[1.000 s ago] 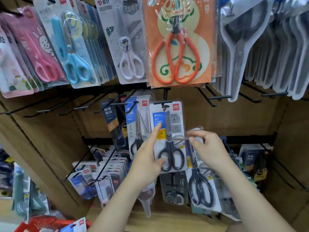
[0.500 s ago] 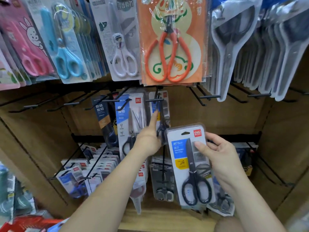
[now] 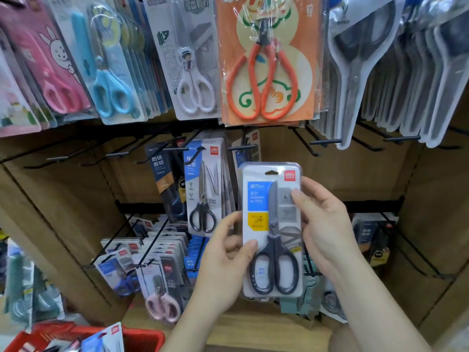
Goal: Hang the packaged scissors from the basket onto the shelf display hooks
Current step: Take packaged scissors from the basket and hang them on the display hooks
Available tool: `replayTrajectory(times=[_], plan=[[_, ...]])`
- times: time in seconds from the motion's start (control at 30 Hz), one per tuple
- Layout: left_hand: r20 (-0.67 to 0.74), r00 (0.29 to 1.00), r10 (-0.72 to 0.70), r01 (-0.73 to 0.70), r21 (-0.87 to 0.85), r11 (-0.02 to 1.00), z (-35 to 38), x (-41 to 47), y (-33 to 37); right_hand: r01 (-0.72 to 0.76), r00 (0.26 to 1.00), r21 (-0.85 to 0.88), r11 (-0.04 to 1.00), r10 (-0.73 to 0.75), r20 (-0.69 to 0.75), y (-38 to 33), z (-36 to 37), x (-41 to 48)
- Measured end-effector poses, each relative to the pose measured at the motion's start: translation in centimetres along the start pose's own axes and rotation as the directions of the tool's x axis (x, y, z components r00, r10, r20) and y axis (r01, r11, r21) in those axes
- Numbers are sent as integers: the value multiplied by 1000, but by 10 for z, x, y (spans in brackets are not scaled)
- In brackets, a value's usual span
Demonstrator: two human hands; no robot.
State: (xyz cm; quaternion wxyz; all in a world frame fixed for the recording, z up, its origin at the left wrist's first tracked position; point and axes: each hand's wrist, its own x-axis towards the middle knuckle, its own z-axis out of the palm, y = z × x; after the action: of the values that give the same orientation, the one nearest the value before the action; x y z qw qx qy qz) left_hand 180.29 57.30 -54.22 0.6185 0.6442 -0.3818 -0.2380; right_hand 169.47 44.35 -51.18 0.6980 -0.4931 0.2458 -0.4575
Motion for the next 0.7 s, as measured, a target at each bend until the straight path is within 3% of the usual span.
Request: replayTrajectory(times=[0.2, 0.47, 0.7], plan=[[-77, 997, 18, -24, -76, 997, -8, 10, 8, 58, 991, -330, 942, -14, 134, 0, 0, -12], [-96, 994, -46, 40, -66, 997, -10, 12, 10, 154, 984, -445, 882, -95, 152, -4, 14, -11], [-63, 998, -16, 12, -63, 998, -17, 10, 30, 142, 987, -367, 919, -101, 127, -9, 15, -11]])
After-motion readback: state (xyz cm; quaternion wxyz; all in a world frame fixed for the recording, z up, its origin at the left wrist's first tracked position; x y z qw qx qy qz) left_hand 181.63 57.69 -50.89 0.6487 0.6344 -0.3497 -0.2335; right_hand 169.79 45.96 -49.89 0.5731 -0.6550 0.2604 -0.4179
